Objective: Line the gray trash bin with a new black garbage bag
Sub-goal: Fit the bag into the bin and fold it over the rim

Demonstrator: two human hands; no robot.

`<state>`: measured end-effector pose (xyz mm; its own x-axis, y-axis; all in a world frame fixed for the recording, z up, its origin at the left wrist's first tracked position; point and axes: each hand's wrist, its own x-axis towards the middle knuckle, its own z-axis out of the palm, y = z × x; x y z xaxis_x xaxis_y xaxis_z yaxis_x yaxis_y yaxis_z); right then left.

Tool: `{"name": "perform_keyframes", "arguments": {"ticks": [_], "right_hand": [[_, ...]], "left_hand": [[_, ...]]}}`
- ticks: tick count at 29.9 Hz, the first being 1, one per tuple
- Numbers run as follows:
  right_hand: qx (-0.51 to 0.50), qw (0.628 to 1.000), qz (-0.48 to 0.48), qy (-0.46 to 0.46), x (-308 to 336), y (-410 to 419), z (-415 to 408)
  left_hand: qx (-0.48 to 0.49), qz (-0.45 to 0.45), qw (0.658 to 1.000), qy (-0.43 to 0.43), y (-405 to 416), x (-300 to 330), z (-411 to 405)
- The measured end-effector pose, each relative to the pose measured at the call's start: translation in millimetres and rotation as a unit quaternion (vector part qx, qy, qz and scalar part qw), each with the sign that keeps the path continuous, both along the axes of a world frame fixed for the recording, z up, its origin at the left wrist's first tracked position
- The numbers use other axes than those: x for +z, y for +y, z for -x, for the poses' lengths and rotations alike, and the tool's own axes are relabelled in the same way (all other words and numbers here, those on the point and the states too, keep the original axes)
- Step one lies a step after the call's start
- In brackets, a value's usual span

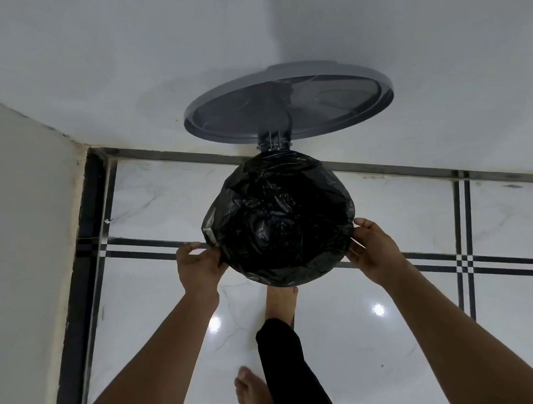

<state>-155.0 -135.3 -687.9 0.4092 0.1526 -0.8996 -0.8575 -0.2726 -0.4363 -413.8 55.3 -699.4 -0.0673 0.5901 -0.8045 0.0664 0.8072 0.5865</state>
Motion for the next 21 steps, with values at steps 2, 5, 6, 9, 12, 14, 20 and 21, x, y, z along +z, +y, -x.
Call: {"name": "perform_keyframes", "arguments": {"ticks": [2, 5, 6, 9, 12, 14, 20, 21], "right_hand": [[0.01, 1.0, 0.005, 0.0, 1.0, 2.1, -0.9], [-0.017, 0.999, 0.015, 0.03, 2.5, 3.9, -3.1], [-0.018, 0.999, 0.017, 0.04, 4.0, 4.8, -4.6], [0.043, 0.997, 0.026, 0.055, 5.5, 6.0, -9.9], [0.057, 0.994, 0.046, 0.08, 7.9, 9.7, -10.9], [0.036, 0.995, 0.029, 0.091, 9.0, 10.9, -10.2], [0.005, 0.991, 0.021, 0.13, 8.6, 13.4, -11.6], [0.0, 0.99, 0.026, 0.137, 8.6, 14.2, -11.8]], "left_hand": [[-0.049, -0.05, 0.997, 0.011, 1.3, 0.4, 0.3], [-0.077, -0.062, 0.993, 0.065, 1.5, -1.0, 0.0], [-0.075, -0.053, 0.994, 0.066, 1.1, -1.7, 0.4], [-0.049, -0.007, 0.998, 0.037, -1.8, -0.1, -2.3], [0.002, 0.057, 0.998, 0.012, -5.0, 8.0, -10.2], [0.016, 0.101, 0.995, 0.008, -7.0, 14.4, -13.5], [0.068, 0.168, 0.979, -0.088, -6.4, 18.3, -14.6], [0.069, 0.165, 0.98, -0.085, -6.0, 17.4, -14.5]]}}
